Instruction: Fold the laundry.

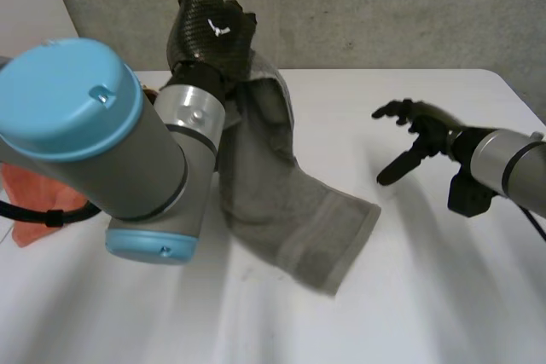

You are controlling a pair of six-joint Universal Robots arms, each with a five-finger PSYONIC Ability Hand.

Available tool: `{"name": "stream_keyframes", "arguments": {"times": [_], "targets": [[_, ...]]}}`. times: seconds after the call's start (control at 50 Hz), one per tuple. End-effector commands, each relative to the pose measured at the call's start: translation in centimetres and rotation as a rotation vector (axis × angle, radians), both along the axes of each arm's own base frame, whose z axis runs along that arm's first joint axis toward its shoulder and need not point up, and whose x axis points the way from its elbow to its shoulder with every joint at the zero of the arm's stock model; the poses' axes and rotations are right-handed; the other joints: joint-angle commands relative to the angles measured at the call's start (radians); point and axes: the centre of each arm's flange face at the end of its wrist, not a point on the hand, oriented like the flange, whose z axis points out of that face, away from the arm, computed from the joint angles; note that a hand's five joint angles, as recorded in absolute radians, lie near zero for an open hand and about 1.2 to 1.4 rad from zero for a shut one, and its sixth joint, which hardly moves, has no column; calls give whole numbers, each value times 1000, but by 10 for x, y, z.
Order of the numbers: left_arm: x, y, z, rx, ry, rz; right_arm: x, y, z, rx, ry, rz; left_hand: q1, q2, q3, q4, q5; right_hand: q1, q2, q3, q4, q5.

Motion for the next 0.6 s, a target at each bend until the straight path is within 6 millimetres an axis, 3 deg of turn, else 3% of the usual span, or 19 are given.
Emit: {"name": "stream_keyframes", "arguments": {"times": [0.02, 0.24, 0.38, 0.54, 0.6], "targets": [[-4, 16, 6, -6, 6, -35, 5, -17, -23, 17, 28, 33, 291, 202, 204, 195, 278, -27, -48, -39, -60, -60], [8, 55, 51, -85, 72, -90, 22, -46, -48, -24, 46, 143, 291, 202, 204, 195, 278, -27, -48, -39, -60, -60], [14, 65, 59, -99, 82, -100, 52, -35, -62, -25, 21, 245, 291, 202, 204, 195, 278, -27, -48, -39, -60, -60], [15, 68, 65, -115, 96, -102, 88, -7, -87, 15, 16, 364, 291, 202, 204, 195, 278, -27, -48, -39, -60, -60], [16, 66, 66, -118, 96, -99, 90, -7, -87, 13, 11, 371, 291, 202, 204, 195, 278, 688, 667, 676, 655, 655]]}}
